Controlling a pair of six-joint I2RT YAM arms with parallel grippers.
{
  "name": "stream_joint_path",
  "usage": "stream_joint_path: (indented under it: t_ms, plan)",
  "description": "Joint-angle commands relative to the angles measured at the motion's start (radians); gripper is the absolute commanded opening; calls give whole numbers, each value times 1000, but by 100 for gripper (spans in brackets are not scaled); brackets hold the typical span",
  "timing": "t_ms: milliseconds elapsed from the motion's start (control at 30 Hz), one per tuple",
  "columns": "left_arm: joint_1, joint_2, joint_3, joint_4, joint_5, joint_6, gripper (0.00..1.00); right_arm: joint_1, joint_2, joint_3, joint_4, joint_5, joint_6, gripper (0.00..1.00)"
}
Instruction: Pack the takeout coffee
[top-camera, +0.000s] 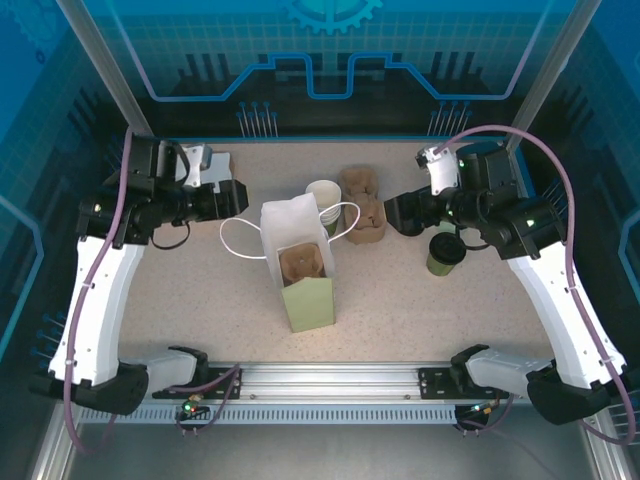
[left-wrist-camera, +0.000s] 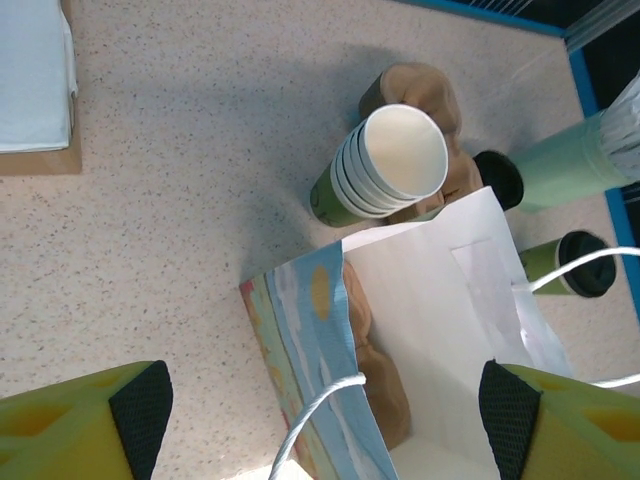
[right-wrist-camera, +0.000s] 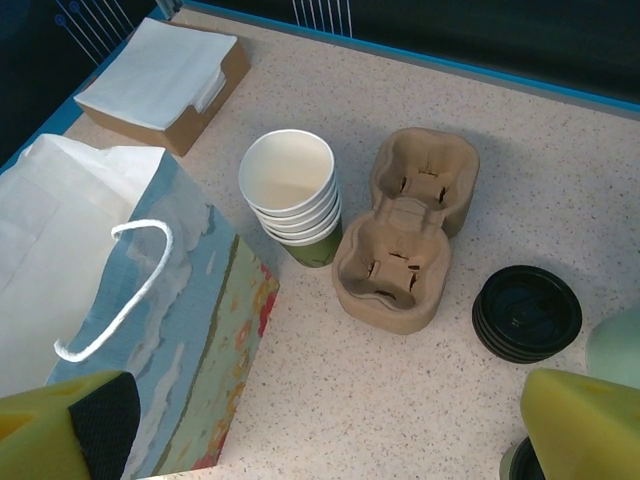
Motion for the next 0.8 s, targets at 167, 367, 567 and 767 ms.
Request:
stream_joint_path:
  t_ms: [167,367,567,767]
  plan:
    - [-104,151,176,-98,-89,103,84,-25,-20,-16,-26,72,21,100]
    - [-138,289,271,-135,-87,182,85,-45,-26,-37,-38,68,20,100]
    - [-153,416,287,-178,-12,322,85,-62,-36,-48,-39,64,18,100]
    - [-163,481,259,-186,16,462,87,-78,-37,-53,-44,50,16,100]
